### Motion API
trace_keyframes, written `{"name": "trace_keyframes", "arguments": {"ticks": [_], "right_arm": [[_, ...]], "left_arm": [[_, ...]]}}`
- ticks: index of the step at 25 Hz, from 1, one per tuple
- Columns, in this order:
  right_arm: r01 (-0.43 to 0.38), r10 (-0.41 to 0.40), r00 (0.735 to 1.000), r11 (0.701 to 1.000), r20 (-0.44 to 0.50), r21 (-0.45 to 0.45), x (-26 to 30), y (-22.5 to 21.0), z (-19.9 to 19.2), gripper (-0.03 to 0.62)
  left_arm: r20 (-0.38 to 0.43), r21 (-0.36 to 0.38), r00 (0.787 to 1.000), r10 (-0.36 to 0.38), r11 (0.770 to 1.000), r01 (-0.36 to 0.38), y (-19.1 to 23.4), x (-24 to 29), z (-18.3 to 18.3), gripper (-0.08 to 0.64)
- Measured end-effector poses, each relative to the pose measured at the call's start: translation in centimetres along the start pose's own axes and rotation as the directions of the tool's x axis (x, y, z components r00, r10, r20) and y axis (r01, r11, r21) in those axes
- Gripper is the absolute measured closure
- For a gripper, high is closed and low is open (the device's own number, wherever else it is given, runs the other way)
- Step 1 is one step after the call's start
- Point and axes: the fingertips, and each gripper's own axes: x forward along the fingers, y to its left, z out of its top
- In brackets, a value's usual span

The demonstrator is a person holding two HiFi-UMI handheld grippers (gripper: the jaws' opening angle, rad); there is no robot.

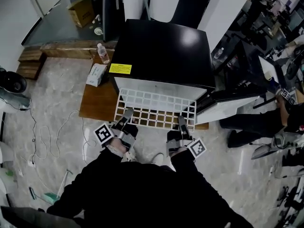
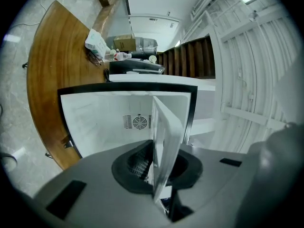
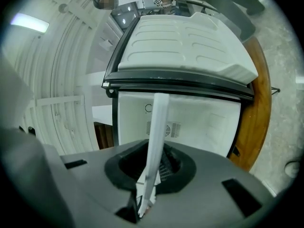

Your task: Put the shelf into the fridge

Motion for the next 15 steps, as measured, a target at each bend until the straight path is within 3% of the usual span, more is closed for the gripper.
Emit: {"name": "trace_keyframes", "arguments": {"ticks": [15], "right_arm": [[0.034,-0.034,0.999,0.999,0.021,-0.005,1.6,-0.7,0.5,0.557]], "left_arm": [[-0.011,-0.025,1.0,0.017,1.0,-0.018,1.2,1.2,0.7,0.529]]}}
